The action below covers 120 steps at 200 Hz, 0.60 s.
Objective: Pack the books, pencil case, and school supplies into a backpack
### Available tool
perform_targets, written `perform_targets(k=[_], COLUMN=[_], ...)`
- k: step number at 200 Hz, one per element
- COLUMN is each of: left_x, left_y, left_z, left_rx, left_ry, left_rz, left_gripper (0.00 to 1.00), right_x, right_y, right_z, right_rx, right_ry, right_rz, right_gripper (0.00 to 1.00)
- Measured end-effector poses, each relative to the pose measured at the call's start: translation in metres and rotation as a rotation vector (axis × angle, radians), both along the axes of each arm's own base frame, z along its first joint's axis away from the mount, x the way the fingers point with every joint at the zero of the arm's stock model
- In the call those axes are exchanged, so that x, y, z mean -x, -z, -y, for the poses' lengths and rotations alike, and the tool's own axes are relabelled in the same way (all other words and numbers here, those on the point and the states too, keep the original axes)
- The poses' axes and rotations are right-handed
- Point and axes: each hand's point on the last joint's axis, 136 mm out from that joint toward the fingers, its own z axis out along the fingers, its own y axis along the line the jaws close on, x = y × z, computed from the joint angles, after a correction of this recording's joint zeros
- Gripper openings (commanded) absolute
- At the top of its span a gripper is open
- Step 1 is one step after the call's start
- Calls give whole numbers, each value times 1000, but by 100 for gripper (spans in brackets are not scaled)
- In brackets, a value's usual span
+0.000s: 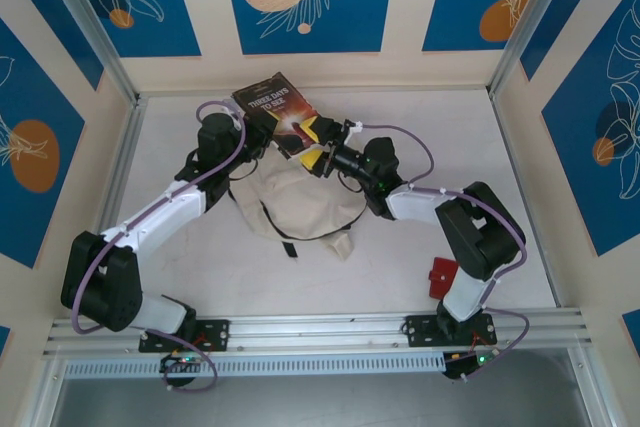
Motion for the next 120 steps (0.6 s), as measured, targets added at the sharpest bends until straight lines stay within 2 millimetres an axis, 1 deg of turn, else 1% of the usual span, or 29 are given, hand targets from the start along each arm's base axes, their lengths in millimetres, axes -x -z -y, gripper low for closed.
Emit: perform_targets(k=[26,52,74,85,120], left_x=[0,-1,-2,-2,-2], left_y=[0,0,0,0,3], left_z=[0,-2,-3,-4,-5], left_rx=[10,10,7,7,3], left_ry=[-3,-14,-25,-27,-33], left_rz=[-7,-7,-6,-6,-11], left_gripper=[1,0,0,0,0], right_x=[-2,-2,-3,-3,-2], right_y=[-4,-4,-4,-4,-2], right_z=[1,1,2,3,4], right_rx=[-10,-12,-15,-16,-18], right_ry=[3,5,12,13,15], right_rz=[7,9,11,13,8], right_gripper=[80,76,66,65,45])
